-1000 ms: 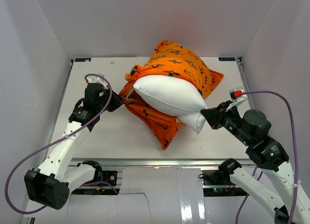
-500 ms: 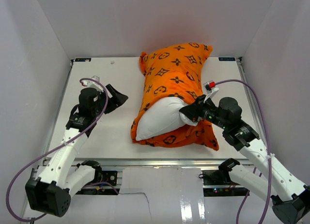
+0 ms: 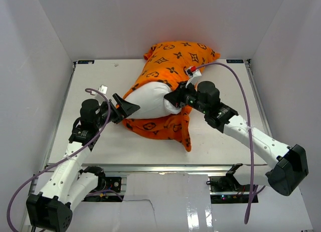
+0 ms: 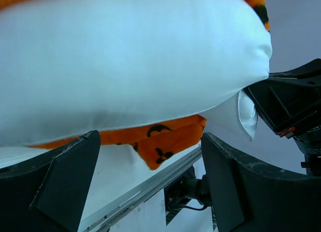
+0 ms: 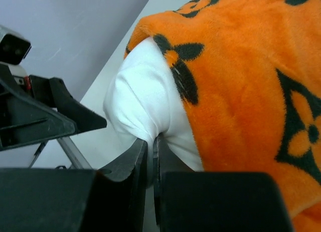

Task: Remove the pillowcase from the pillow

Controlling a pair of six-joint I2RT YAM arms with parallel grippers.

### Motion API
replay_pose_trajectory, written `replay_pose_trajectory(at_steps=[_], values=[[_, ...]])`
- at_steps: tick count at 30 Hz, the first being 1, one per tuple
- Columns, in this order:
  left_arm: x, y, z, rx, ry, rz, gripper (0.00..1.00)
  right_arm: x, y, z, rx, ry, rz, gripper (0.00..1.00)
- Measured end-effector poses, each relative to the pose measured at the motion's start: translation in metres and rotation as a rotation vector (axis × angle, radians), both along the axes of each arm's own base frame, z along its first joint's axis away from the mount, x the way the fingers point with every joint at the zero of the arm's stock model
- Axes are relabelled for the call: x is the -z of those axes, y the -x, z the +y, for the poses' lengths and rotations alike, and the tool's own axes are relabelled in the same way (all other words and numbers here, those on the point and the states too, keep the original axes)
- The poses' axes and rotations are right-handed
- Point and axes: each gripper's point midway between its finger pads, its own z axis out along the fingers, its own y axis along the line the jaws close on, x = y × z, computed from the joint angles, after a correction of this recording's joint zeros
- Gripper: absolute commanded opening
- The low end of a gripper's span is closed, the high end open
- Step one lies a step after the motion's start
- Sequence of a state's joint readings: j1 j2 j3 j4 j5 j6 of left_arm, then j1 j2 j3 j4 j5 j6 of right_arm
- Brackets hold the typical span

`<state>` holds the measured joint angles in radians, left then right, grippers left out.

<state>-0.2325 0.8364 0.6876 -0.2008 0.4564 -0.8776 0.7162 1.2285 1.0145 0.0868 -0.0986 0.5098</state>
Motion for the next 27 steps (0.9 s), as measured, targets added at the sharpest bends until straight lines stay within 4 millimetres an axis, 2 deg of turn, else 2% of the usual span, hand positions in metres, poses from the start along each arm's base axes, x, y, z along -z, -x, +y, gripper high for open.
replay_pose_trajectory(at_steps=[2, 4, 6, 7, 9, 10, 12, 13, 16, 22, 27], values=[[-0.002, -0.001, -0.001, -0.007, 0.02, 0.007, 0.97, -0.007, -0.007, -0.002, 0.048, -0.027, -0.009, 0.08], [-0.004, -0.001, -0.002, -0.018, 0.059, 0.004, 0.98, -0.01, -0.005, -0.003, 0.086, -0.071, -0.024, 0.08], [0.001, -0.001, -0.003, -0.032, 0.104, 0.01, 0.98, -0.001, 0.005, -0.004, 0.104, -0.099, -0.027, 0.08], [0.007, 0.0, -0.003, -0.037, 0.121, 0.024, 0.98, 0.01, 0.013, -0.002, 0.102, -0.103, -0.018, 0.08], [0.022, 0.0, -0.004, -0.048, 0.145, 0.071, 0.98, 0.036, 0.028, 0.005, 0.082, -0.094, 0.01, 0.26], [0.029, -0.001, -0.004, -0.053, 0.151, 0.097, 0.98, 0.048, 0.035, 0.009, 0.072, -0.087, 0.026, 0.43], [0.04, -0.003, -0.007, -0.057, 0.161, 0.141, 0.98, 0.066, 0.05, 0.017, 0.045, -0.071, 0.05, 0.56], [0.045, -0.003, -0.008, -0.06, 0.164, 0.155, 0.98, 0.069, 0.055, 0.021, 0.035, -0.069, 0.052, 0.64], [0.052, -0.001, -0.012, -0.064, 0.176, 0.177, 0.98, 0.062, 0.063, 0.028, 0.024, -0.08, 0.023, 0.73], [0.053, 0.004, -0.022, -0.074, 0.198, 0.175, 0.98, 0.058, 0.07, 0.028, 0.015, -0.012, -0.006, 0.76], [0.062, 0.013, -0.045, -0.07, 0.201, 0.214, 0.98, 0.062, 0.073, 0.021, 0.018, 0.046, -0.01, 0.76]])
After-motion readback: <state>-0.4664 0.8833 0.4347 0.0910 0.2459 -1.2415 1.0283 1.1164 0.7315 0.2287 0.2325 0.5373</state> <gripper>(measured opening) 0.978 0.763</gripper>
